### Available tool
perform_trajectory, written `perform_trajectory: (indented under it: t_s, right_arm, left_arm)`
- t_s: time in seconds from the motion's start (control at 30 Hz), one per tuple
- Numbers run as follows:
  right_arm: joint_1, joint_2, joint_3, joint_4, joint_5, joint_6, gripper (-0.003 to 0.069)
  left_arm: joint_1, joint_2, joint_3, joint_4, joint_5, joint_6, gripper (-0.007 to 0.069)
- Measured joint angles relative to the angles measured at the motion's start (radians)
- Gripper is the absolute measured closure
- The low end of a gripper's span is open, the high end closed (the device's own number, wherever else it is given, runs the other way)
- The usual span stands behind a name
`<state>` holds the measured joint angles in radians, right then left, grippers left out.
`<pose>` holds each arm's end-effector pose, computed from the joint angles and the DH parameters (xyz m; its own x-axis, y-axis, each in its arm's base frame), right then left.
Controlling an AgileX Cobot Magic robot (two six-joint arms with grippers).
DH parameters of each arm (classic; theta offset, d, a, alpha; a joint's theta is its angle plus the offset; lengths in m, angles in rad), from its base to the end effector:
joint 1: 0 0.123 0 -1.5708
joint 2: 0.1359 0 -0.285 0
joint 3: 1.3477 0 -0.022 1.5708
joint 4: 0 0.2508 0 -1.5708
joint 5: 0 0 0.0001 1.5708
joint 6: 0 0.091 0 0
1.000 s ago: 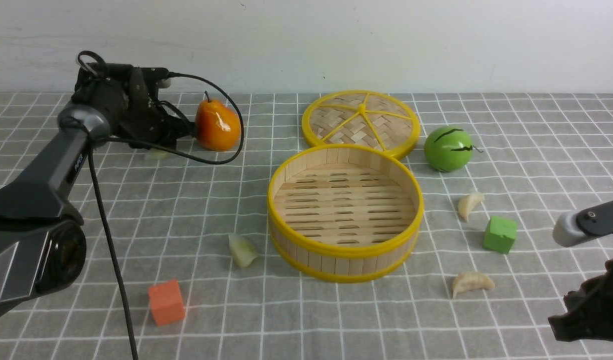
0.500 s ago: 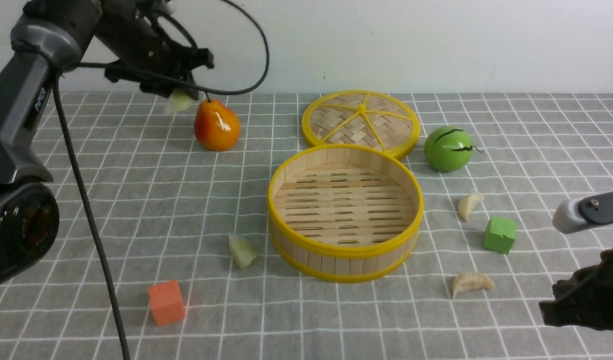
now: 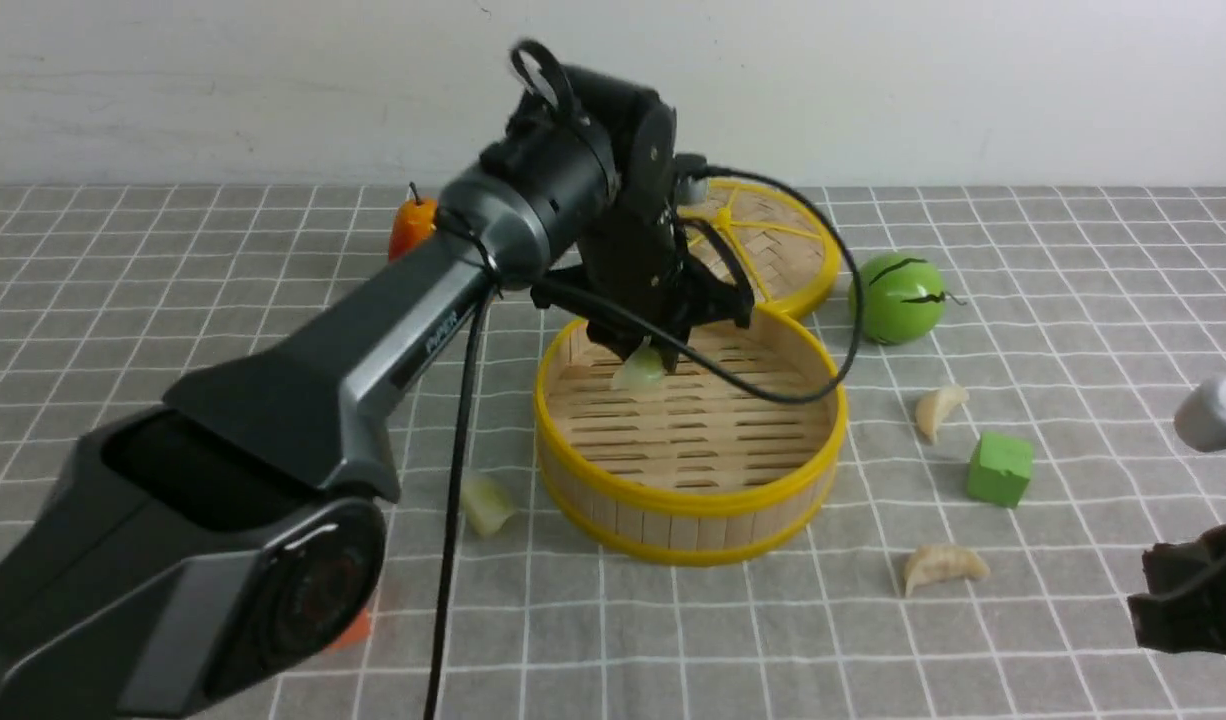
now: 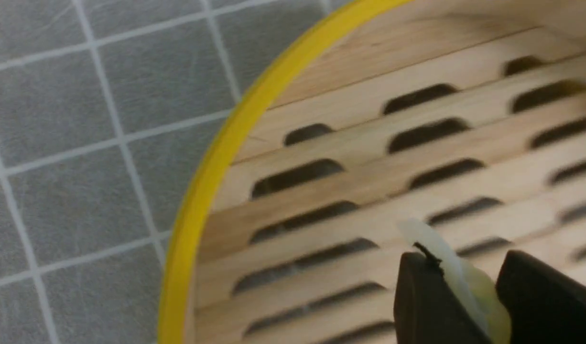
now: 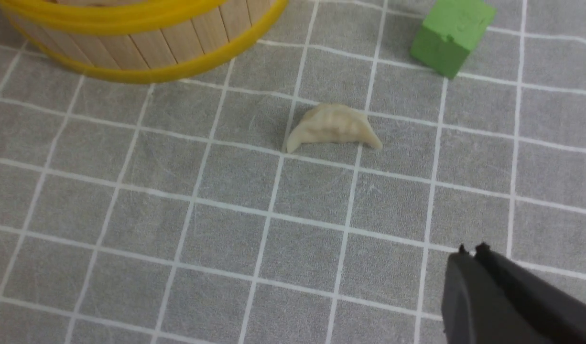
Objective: Put the dumplings into the steamer on the table with the grey tablecloth.
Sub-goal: 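Place the dumpling into the bamboo steamer basket with the left gripper, then reach for and grasp a dumpling on the table with the left gripper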
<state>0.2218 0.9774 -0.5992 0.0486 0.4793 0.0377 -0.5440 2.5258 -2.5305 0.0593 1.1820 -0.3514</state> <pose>0.1809 0.0429 0.2644 -0.6958 -0.0742 -0.7144 -0.1800 0.9809 0.0735 0.4668 -0.2765 0.2189 -0.8777 0.1540 -0.4538 0.2236 0.9692 -0.1035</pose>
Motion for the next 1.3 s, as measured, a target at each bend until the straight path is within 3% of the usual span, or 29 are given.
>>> perform_trajectory:
  t_s: [0.17,0.27,0.3,0.33,0.37,0.43,0.53,0.8,1.03,1.13,1.3]
  right_arm:
    - [0.0,-0.001,0.0,0.025,-0.014,0.0,0.0659]
    - [0.0,-0.001,0.0,0.037,-0.03,0.0,0.0658]
    - [0.0,-0.001,0.0,0.036,-0.03,0.0,0.0657]
    - [0.0,-0.001,0.0,0.042,-0.032,0.0,0.0657]
    - [0.0,-0.001,0.0,0.042,-0.032,0.0,0.0657]
    - [0.0,-0.001,0.0,0.05,-0.032,0.0,0.0656]
    - [0.0,-0.001,0.0,0.053,-0.032,0.0,0.0654]
    - [0.0,-0.001,0.0,0.054,-0.03,0.0,0.0648]
    - [0.0,-0.001,0.0,0.12,-0.03,0.0,0.0647]
    - [0.0,-0.001,0.0,0.127,-0.03,0.0,0.0647]
    - [0.0,-0.001,0.0,0.131,-0.03,0.0,0.0645]
  left_arm:
    - [0.009,0.026,0.002,0.036,-0.02,-0.048,0.0409]
    - [0.011,0.03,0.002,0.036,-0.023,-0.061,0.0281]
    - [0.011,0.03,0.002,0.036,-0.023,-0.061,0.0281]
    - [0.011,0.032,0.002,0.036,-0.028,-0.062,0.019]
    - [0.011,0.032,0.002,0.036,-0.028,-0.062,0.019]
    - [0.011,0.024,0.002,0.049,-0.02,-0.063,0.0099]
    - [0.011,-0.022,0.006,0.078,0.034,-0.033,0.0058]
    - [0.06,-0.388,0.122,0.089,0.06,0.056,0.0092]
    - [0.156,-0.552,0.593,0.076,0.054,-0.002,0.0162]
    - [0.164,-0.523,0.819,0.049,-0.04,-0.036,0.0172]
    - [0.164,-0.492,0.95,-0.047,-0.215,-0.082,0.0174]
